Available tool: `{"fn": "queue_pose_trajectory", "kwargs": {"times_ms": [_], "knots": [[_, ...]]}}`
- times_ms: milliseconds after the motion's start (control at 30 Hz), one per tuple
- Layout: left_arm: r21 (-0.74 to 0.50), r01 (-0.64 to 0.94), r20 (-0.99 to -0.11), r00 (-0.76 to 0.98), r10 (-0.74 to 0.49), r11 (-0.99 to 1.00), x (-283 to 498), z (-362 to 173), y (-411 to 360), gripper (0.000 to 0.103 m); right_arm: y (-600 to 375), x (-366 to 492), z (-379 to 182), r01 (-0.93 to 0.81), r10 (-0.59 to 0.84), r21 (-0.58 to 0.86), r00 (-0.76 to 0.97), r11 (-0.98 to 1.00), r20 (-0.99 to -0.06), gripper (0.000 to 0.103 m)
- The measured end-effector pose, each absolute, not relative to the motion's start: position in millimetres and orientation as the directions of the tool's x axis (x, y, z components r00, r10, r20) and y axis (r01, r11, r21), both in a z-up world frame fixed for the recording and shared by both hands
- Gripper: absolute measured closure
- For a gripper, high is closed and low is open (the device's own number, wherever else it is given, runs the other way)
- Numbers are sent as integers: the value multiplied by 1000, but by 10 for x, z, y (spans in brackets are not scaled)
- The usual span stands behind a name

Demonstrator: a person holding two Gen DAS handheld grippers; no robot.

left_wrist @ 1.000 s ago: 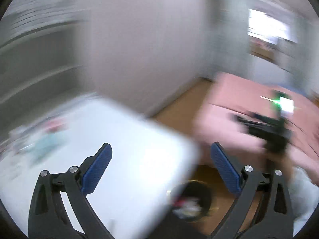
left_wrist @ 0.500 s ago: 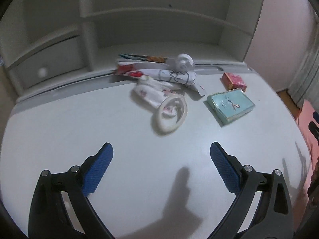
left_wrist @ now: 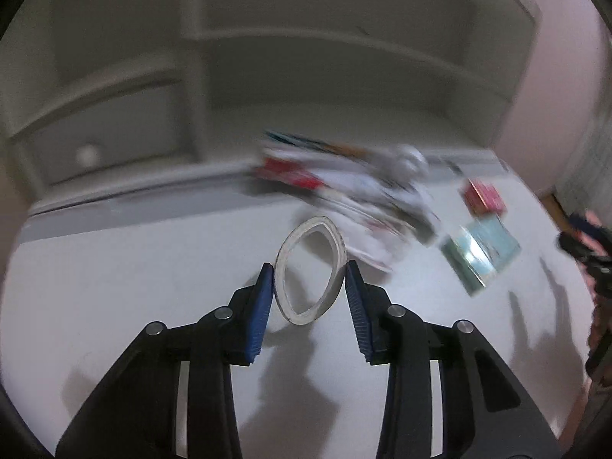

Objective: Collect trash
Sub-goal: 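Grasp the white ring with left tool while right tool grasps the pink popsicle box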

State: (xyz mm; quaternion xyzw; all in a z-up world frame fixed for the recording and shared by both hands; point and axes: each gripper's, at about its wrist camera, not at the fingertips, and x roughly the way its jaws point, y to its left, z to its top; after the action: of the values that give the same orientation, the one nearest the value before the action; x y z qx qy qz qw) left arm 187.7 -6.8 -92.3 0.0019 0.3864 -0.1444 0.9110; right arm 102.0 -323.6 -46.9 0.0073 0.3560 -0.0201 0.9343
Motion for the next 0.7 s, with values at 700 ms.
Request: {"fn": "queue_pose_trajectory", "kwargs": {"times_ms": [700], "knots": [[29,215,-771,626,-115,976,2094,-1122,137,53,-2968,2016,-828,53,-56,-29,627,998,-777,45]]}}
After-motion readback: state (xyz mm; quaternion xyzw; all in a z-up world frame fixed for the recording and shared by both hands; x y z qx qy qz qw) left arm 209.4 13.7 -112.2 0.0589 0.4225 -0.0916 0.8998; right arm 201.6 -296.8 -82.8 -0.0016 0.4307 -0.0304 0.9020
